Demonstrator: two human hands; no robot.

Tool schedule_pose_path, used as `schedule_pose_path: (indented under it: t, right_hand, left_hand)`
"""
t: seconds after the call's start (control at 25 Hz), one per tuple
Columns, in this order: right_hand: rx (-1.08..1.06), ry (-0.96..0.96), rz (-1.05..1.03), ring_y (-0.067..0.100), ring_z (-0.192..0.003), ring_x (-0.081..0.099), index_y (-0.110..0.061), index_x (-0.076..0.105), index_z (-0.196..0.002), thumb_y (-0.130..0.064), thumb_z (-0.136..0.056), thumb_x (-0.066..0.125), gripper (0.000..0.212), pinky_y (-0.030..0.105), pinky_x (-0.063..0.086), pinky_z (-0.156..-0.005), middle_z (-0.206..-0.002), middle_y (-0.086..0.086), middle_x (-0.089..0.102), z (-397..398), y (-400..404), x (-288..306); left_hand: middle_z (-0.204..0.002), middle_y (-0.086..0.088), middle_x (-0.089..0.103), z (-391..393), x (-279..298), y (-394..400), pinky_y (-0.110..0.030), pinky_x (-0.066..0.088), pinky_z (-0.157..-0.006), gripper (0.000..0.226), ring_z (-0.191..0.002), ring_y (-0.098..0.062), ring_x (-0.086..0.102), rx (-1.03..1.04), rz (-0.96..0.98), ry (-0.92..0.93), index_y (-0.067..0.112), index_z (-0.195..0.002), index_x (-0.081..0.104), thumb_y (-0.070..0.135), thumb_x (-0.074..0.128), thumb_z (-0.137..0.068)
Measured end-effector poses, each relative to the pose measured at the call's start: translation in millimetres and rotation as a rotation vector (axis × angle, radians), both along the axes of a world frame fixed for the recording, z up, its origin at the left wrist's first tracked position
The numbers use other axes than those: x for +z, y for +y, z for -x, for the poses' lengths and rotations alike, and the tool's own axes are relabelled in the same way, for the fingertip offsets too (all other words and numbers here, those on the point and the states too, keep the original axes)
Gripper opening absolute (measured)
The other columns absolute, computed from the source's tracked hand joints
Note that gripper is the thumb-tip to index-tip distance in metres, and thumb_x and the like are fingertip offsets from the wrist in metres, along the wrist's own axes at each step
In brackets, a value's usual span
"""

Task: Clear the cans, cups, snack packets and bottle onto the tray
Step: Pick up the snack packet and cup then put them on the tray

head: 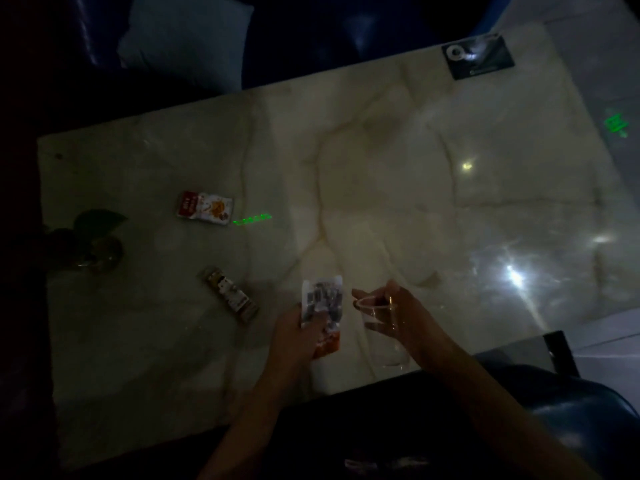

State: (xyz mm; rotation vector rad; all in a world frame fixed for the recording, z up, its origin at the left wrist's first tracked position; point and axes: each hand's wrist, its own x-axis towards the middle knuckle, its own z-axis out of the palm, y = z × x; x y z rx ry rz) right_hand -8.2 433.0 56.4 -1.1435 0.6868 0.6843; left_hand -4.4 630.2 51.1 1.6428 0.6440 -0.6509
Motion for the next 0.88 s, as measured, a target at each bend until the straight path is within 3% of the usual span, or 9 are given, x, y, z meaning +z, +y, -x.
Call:
schedule_pose_path:
  t: [0.12,0.2,0.36,0.44,0.52,0.64,0.76,0.88]
  right_hand:
    - [-0.09,0.013,0.01,0.022,-0.108,0.068,-0.022,0.074,-0.075,-0.062,-0.073,0.065,0.041,0.038,0.049,-0.089,-0.12,0.003,0.072,25.8,-9.5,8.4]
    - [-0.19,0.039,0.003,0.024,-0.105,0.069,-0.016,0.07,-0.077,-0.061,-0.064,0.061,0.048,0.038,0.049,-0.085,-0.11,0.002,0.075,37.1,-25.1,12.4]
    - [-0.298,0.033,-0.025,0.029,-0.11,0.065,-0.017,0.07,-0.077,-0.065,-0.065,0.062,0.051,0.04,0.047,-0.089,-0.107,0.001,0.075,63.4,-73.0,16.3]
    - [-0.354,0.047,-0.011,0.036,-0.108,0.064,-0.022,0.077,-0.075,-0.066,-0.073,0.061,0.047,0.04,0.049,-0.084,-0.099,0.005,0.076,89.7,-112.7,11.1]
    - [-0.395,0.08,-0.006,0.037,-0.097,0.069,-0.02,0.074,-0.087,-0.067,-0.076,0.06,0.05,0.04,0.054,-0.076,-0.101,0.013,0.075,120.1,-153.2,-1.0]
    - [-0.411,0.124,0.001,0.028,-0.072,0.068,-0.005,0.063,-0.095,-0.069,-0.065,0.073,0.071,0.037,0.054,-0.068,-0.09,0.017,0.073,146.6,-212.6,-22.2]
    - [-0.449,0.107,0.043,0.023,-0.058,0.062,-0.012,0.064,-0.078,-0.068,-0.057,0.079,0.061,0.035,0.052,-0.059,-0.071,0.014,0.065,151.0,-272.7,-33.4]
    - [-0.534,0.071,0.142,0.021,-0.057,0.066,-0.02,0.071,-0.066,-0.069,-0.058,0.079,0.05,0.036,0.056,-0.055,-0.07,0.01,0.069,141.5,-340.0,-31.3]
  left_hand:
    - [-0.078,0.005,0.077,8.1,7.2,-27.0,-0.021,0.057,-0.061,0.015,-0.07,-0.01,0.073,-0.099,0.147,0.012,0.024,-0.09,0.077,0.018,0.064,-0.091]
    - [-0.077,0.001,0.074,9.6,14.3,-51.4,-0.023,0.053,-0.061,0.011,-0.067,-0.014,0.068,-0.158,0.211,0.0,0.028,-0.086,0.078,0.022,0.068,-0.089]
    - [-0.065,0.002,0.068,12.3,9.9,-106.7,-0.023,0.047,-0.058,0.02,-0.056,-0.009,0.06,-0.43,0.101,-0.055,0.028,-0.083,0.074,0.046,0.066,-0.087]
    - [-0.066,0.003,0.065,15.2,3.7,-146.1,-0.025,0.042,-0.056,0.032,-0.052,-0.01,0.052,-0.569,0.084,-0.031,0.023,-0.092,0.073,0.052,0.063,-0.084]
    - [-0.075,0.005,0.072,18.7,0.6,-191.1,-0.024,0.04,-0.054,0.039,-0.049,-0.007,0.052,-0.639,0.086,0.005,0.025,-0.093,0.074,0.059,0.061,-0.078]
    - [-0.086,0.008,0.077,21.2,-6.7,-255.5,-0.028,0.049,-0.064,0.029,-0.068,-0.006,0.068,-0.622,0.033,-0.01,0.037,-0.091,0.074,0.057,0.059,-0.075]
    - [-0.093,0.007,0.078,33.7,-16.6,-292.8,-0.031,0.052,-0.073,0.024,-0.086,-0.012,0.073,-0.596,-0.042,0.034,0.032,-0.09,0.074,0.044,0.057,-0.08]
    - [-0.086,0.008,0.078,48.6,-16.9,-293.8,-0.025,0.054,-0.063,0.033,-0.083,-0.009,0.074,-0.613,-0.154,0.066,0.024,-0.098,0.073,0.052,0.062,-0.083]
